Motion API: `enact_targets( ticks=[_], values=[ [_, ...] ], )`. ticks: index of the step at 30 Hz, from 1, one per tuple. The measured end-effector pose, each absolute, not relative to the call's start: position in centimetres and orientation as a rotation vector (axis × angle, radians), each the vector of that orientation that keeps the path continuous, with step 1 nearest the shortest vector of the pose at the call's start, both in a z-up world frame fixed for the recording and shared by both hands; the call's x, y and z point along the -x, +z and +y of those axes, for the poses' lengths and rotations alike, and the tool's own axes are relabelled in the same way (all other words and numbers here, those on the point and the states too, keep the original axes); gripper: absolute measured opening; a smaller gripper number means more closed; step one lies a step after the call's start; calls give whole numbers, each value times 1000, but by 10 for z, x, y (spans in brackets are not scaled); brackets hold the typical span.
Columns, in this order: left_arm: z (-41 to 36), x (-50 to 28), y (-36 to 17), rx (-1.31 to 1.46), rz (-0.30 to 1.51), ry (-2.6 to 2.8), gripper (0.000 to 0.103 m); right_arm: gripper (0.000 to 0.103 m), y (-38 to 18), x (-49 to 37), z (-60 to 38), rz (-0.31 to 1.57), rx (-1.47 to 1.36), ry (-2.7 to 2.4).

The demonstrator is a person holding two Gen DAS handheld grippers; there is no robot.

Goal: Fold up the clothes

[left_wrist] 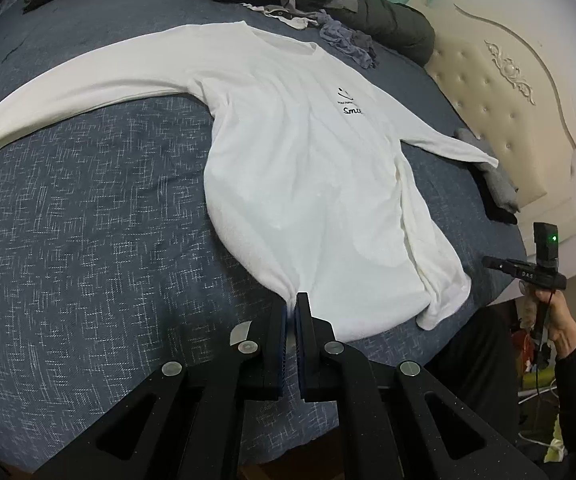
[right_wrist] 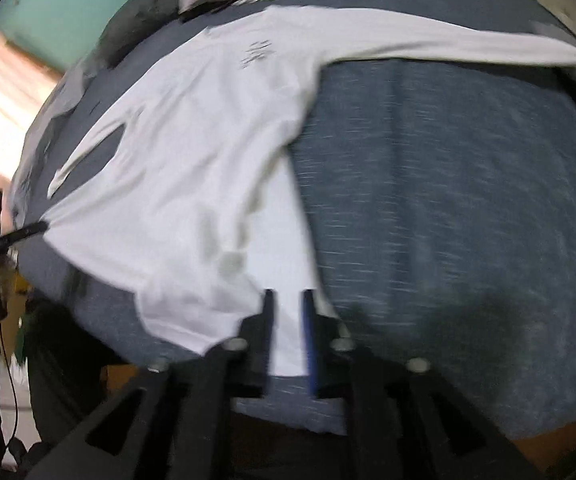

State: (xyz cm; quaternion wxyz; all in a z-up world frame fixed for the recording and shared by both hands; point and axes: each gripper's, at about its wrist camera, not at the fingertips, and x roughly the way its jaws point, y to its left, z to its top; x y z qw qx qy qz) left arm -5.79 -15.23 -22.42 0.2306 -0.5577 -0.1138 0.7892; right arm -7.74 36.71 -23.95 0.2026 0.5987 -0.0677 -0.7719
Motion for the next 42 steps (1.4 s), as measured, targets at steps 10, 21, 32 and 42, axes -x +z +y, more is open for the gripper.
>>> enact_targets(
  ticks=[10,21,32,42],
  values=[
    [-149,56,-220,1525,-313,2172,4,42,-280,88,316,-146,-1777,-2042],
    [-154,57,-220,1519,-330,2178,4,3,-262,88,350,-237,-1676,-2123],
    [-160,58,-214,1501,-340,2175,4,1,-230,85,448,-504,-1583,-2237],
    [-149,65,-227,1548,-309,2173,4,3,-242,79,451,-515,-1638,-2174]
  ],
)
